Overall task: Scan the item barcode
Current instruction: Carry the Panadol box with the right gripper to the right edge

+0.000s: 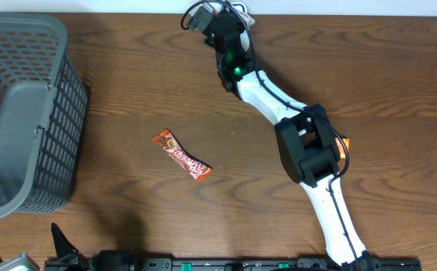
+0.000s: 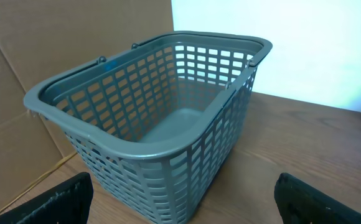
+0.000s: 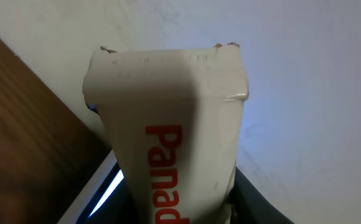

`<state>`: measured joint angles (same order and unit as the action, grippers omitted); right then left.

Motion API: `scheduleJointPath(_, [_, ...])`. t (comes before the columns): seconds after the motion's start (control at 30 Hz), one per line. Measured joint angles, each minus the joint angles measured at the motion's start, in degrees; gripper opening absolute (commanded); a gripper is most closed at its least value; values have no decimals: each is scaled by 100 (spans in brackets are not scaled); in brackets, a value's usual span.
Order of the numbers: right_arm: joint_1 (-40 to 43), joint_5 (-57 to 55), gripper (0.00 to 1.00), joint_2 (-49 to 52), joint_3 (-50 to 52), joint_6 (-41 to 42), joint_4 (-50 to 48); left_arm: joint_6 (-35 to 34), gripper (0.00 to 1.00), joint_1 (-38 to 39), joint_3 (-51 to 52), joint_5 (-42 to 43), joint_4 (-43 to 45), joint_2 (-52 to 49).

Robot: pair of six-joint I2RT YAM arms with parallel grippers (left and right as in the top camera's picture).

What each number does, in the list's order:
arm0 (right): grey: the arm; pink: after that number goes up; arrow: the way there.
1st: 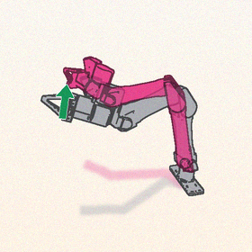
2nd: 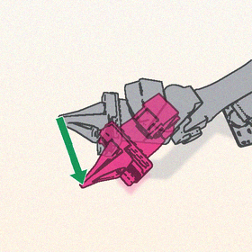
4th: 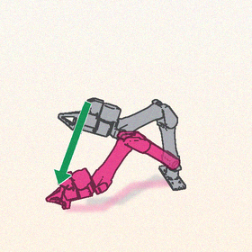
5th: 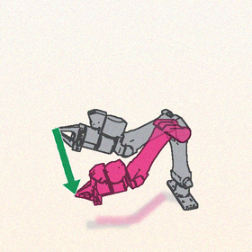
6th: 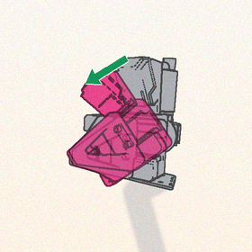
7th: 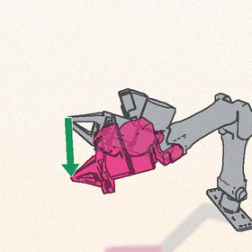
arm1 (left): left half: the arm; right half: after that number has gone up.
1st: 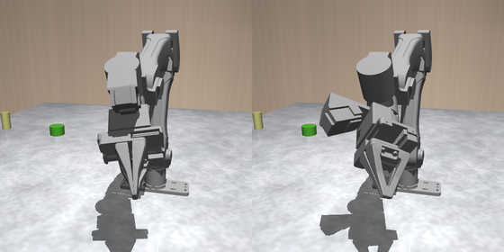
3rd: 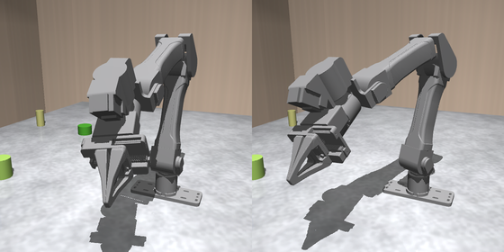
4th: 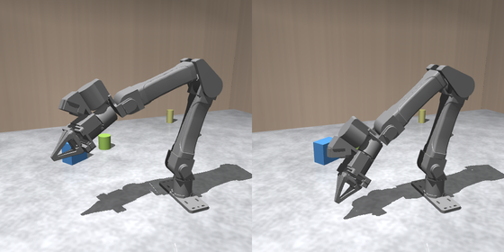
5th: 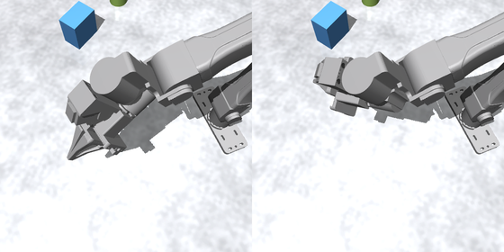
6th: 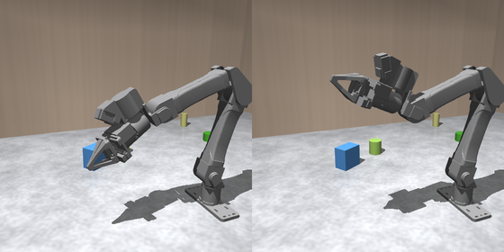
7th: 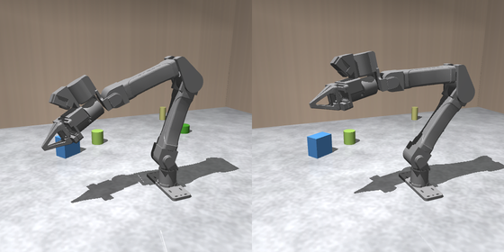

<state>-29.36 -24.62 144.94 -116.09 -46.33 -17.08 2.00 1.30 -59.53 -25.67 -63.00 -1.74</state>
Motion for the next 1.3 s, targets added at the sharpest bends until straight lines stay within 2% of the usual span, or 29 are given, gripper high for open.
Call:
scheduleJointPath(0.23, [22,-306,1,0,0,-72,0,0,93,0,0,0,0,2])
scheduleJointPath(0.33, [22,-802,1,-20,-17,13,380,0,93,0,0,0,2,0])
scheduleJointPath(0.47, [55,-1895,1,-372,-42,608,2245,-2,93,0,0,0,-2,7])
scheduleJointPath(0.63, [302,-2406,1,-984,-46,1694,4457,0,93,0,0,2,0,9])
scheduleJointPath(0.8, [1071,-2417,1,-1495,-83,3130,6432,0,93,0,0,0,0,9])
scheduleJointPath(0.97, [2087,-1921,1,-1589,-98,4323,7814,0,93,0,0,0,0,9])
scheduleJointPath(1.1, [3049,-1351,1,-1589,66,4898,8115,0,93,0,0,0,0,9])
scheduleJointPath(1.3, [4503,-678,1,-1589,612,5353,8002,0,93,0,0,0,0,11])
